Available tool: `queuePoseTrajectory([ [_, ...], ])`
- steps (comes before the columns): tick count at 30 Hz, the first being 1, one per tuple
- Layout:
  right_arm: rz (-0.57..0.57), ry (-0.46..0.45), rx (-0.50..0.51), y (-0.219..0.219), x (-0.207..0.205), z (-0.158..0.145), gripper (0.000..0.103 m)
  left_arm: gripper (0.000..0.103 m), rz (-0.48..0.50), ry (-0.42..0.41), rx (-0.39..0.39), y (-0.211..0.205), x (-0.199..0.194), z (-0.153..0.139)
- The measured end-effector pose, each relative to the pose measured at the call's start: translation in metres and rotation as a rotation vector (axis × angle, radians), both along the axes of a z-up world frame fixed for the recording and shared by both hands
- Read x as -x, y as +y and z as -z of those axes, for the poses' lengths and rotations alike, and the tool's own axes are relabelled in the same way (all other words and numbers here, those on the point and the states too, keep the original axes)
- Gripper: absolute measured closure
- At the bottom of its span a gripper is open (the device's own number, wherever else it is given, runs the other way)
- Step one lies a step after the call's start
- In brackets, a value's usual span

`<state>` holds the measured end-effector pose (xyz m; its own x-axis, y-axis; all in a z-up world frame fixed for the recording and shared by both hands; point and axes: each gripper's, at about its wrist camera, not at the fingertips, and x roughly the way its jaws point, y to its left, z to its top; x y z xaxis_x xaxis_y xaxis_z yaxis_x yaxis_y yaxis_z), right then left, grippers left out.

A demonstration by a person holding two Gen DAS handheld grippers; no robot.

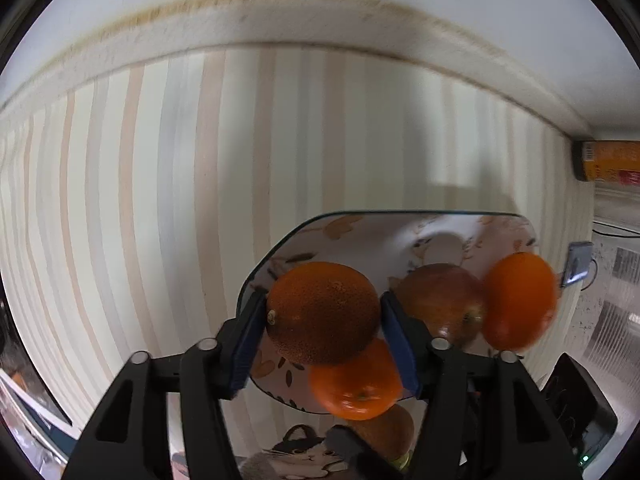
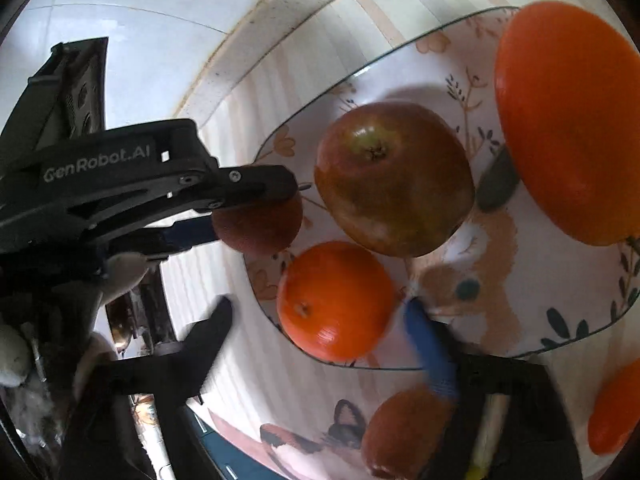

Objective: Organize fruits
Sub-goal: 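Carry both fruits onto the plate and open both tools, then lift both tools away from the plate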

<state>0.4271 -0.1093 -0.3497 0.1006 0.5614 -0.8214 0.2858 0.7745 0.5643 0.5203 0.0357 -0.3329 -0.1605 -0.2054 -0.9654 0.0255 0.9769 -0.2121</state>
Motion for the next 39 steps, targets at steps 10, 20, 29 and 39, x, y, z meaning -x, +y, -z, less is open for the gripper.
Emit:
queuePoseTrajectory([
  [10, -0.061, -0.048, 0.263, -0.034, 0.019, -0.052, 0.010, 0.015, 0.011, -0.195, -0.063, 0.010, 0.032, -0.063],
  [20, -0.142, -0.163, 0.511, -0.056, 0.051, -0.104, 0.010, 0.015, -0.040, -0.330, -0.115, 0.017, 0.117, -0.097],
  [29, -0.161, -0.235, 0.536, -0.056, 0.093, -0.146, 0.009, 0.015, -0.061, -0.431, -0.109, 0.015, 0.172, -0.135],
  [39, -0.157, -0.329, 0.598, -0.058, 0.138, -0.202, 0.010, 0.015, -0.044, -0.525, -0.078, 0.006, 0.222, -0.182],
])
